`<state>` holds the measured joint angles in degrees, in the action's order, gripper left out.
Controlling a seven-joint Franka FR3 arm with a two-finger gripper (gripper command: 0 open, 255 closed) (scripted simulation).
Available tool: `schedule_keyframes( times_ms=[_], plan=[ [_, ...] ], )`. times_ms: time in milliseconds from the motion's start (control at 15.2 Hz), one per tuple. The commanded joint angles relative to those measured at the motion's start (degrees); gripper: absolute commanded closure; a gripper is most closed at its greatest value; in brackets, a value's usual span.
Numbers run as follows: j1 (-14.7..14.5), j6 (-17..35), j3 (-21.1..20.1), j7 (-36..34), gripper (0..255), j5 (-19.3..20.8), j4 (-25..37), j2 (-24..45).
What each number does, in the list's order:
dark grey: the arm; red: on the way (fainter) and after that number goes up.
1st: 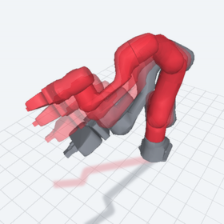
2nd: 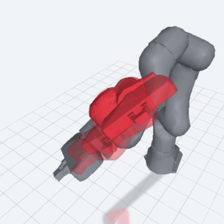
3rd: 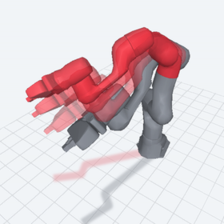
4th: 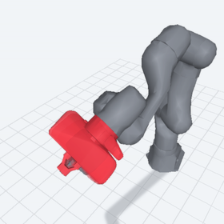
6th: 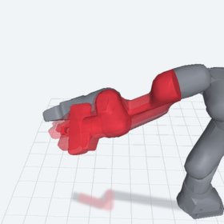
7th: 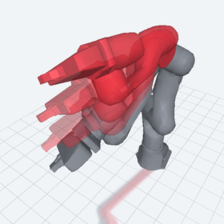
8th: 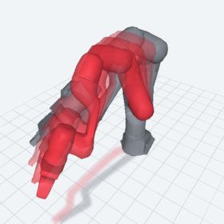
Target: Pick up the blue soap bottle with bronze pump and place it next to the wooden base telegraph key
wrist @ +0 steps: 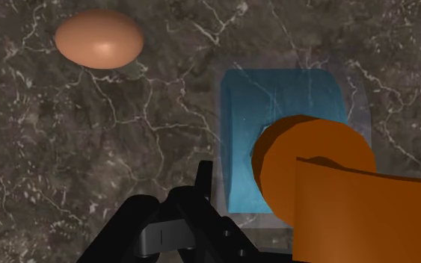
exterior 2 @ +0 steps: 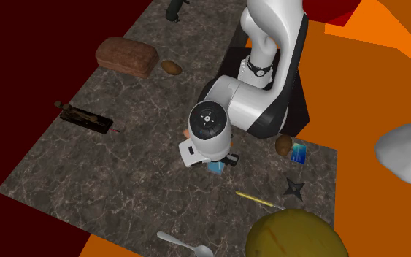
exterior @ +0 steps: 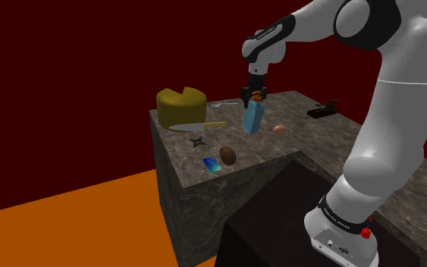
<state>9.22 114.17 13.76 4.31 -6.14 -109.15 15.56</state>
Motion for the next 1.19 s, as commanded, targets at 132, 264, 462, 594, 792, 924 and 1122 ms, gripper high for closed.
schedule_keyframes(
  times_ms=[132, 264, 462, 594, 792, 924, 1122],
  plan=[
    [-0.02, -0.02, -0.03, -0.02, 255, -0.02, -0.01, 0.0],
    [-0.01, 0.01, -0.02, 0.0, 255, -0.03, -0.01, 0.03],
    [-0.08, -2.0, 0.08, -0.27, 255, 0.31, 1.0, -1.01],
    [-0.12, -3.36, 0.13, -0.44, 255, 0.52, 1.74, -1.65],
    [-0.16, -5.41, 0.21, -0.68, 255, 0.8, 2.95, -2.54],
    [-0.18, -6.8, 0.25, -0.83, 255, 0.98, 3.82, -3.07],
    [-0.21, -8.9, 0.3, -1.04, 255, 1.21, 5.23, -3.8]
  ],
)
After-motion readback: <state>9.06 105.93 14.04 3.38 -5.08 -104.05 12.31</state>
